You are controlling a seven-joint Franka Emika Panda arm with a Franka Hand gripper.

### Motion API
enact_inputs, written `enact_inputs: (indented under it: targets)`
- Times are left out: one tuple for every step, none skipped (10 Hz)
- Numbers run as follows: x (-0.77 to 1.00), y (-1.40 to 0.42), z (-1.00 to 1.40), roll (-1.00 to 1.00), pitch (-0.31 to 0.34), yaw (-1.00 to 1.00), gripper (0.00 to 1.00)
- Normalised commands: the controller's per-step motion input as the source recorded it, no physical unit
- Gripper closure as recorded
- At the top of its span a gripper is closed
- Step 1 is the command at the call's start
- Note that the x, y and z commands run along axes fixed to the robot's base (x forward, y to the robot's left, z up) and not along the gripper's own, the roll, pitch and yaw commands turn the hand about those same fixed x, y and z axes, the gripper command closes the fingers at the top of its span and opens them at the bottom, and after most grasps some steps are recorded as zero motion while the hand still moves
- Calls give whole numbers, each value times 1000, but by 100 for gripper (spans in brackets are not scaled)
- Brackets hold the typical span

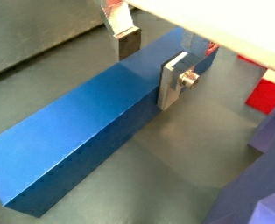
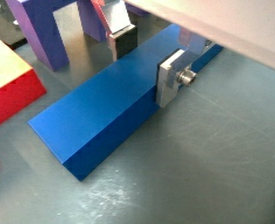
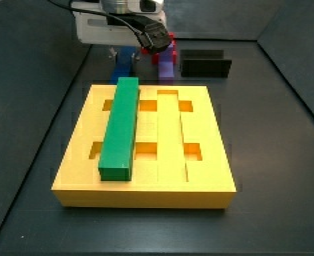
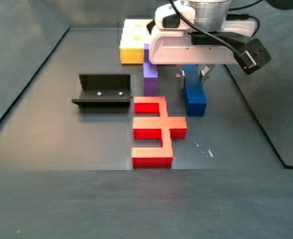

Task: Pick up the blue object. Move up. Move to above the board. Insert the blue object.
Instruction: Pick up the blue object.

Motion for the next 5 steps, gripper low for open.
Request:
enact_inputs:
  targets:
    - [0, 0, 0, 0, 0, 0, 100]
    - [0, 0, 0, 0, 0, 0, 100]
    - [0, 0, 0, 0, 0, 0, 100]
    - [0, 0, 0, 0, 0, 0, 100]
    - [0, 0, 0, 0, 0, 0, 100]
